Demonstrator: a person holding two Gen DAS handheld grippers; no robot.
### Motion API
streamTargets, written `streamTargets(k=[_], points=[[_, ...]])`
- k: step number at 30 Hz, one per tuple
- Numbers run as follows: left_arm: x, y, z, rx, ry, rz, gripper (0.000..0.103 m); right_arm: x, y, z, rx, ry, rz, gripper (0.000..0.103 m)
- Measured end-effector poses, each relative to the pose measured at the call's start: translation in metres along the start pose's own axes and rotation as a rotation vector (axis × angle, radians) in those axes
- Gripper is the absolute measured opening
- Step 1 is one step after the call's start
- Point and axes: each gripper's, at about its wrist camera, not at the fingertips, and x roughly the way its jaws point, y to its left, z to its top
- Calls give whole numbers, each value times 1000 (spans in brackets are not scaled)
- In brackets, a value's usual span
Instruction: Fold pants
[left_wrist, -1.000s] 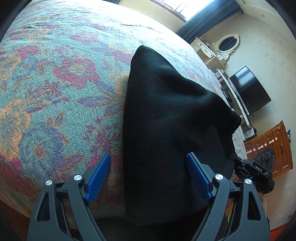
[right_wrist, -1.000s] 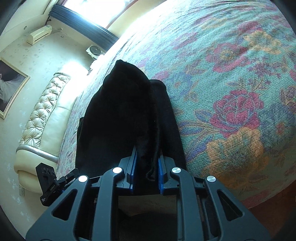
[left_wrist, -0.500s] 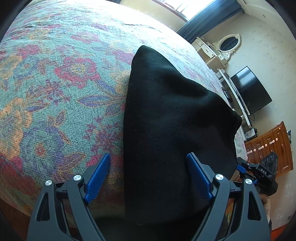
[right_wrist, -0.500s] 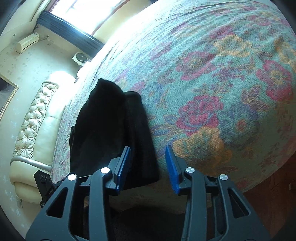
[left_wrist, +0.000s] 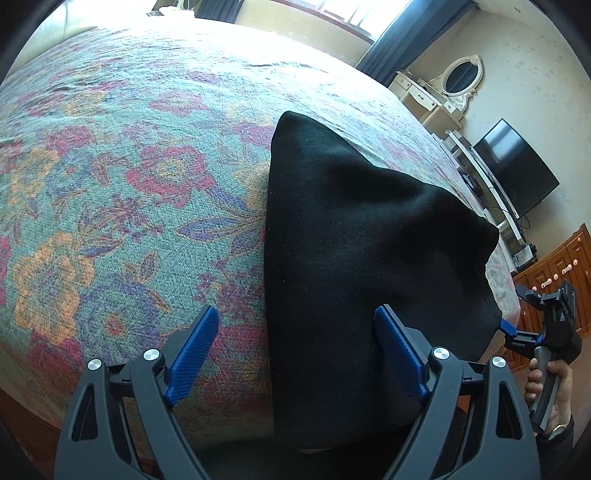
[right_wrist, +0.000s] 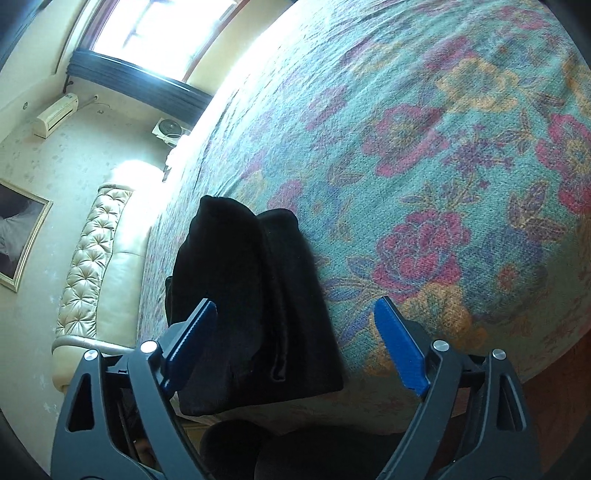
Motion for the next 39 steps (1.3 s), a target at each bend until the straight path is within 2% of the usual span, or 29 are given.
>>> streamTargets(k=[3, 7, 10, 13, 15, 18, 22, 24, 29, 31, 34, 38, 39], points=[[-1, 5, 8, -5, -3, -10, 85, 20, 6, 9, -33, 49, 8, 89], [4, 27, 23, -122, 10, -119, 85, 43, 4, 24, -38, 99, 41, 90], [14, 44, 36, -207, 35, -184, 85, 59, -4, 34, 16, 130, 128, 91], [25, 49, 50, -219, 45, -230, 85, 67, -4, 44, 25, 139, 221, 91], [34, 47, 59, -213, 62, -235, 85, 73, -1, 53, 38, 128, 242, 91], [48, 36, 71, -173, 74, -216, 85, 85, 5, 66, 53, 113, 223, 91], [67, 24, 85, -134, 84, -190, 87, 109, 21, 78, 31, 141, 223, 92], [73, 19, 90, -124, 85, -186, 87, 115, 25, 82, 29, 148, 248, 96], [80, 24, 94, -171, 78, -229, 88, 113, 15, 82, -31, 183, 337, 96], [81, 26, 96, -161, 77, -237, 89, 108, 13, 81, -1, 172, 345, 96], [86, 21, 104, -120, 80, -221, 89, 114, 12, 88, 54, 167, 330, 97], [91, 13, 111, -134, 78, -206, 90, 131, 29, 87, -21, 204, 263, 97], [92, 14, 112, -143, 74, -210, 90, 131, 32, 85, -40, 205, 246, 92]])
